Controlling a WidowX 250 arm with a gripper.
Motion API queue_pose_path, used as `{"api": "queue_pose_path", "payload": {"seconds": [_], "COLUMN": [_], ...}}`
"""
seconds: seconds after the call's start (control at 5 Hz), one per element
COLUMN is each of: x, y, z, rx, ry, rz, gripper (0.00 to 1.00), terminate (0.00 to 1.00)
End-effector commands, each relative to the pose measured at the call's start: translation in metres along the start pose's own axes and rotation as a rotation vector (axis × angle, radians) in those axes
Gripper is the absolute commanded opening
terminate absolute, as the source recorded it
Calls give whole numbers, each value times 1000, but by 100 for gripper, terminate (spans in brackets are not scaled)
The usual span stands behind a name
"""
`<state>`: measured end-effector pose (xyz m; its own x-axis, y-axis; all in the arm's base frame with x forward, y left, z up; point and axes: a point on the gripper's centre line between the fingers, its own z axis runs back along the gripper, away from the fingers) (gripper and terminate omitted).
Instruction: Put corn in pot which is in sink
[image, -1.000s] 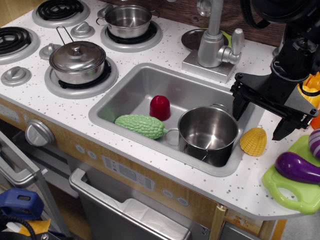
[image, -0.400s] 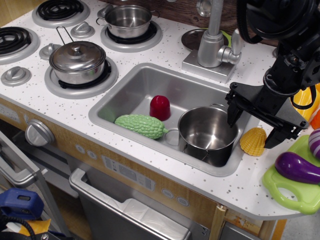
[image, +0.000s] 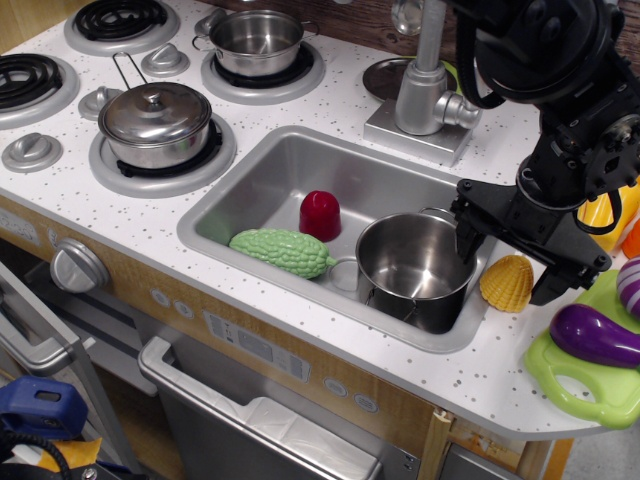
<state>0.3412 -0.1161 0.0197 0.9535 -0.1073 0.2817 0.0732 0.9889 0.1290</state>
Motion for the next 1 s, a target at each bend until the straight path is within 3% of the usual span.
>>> {"api": "queue_pose_path", "payload": {"seconds": [0.0,0.2,0.4,0.8], "x": [14,15,14,5], "y": [2,-2,-1,38], "z": [0,-1,-1,11], "rx": [-27,-14,-8,73], "ry": [-56,-54,-58,-19], "rz": [35,46,45,-70], "gripper": [100,0,0,0], "terminate": [0,0,0,0]}}
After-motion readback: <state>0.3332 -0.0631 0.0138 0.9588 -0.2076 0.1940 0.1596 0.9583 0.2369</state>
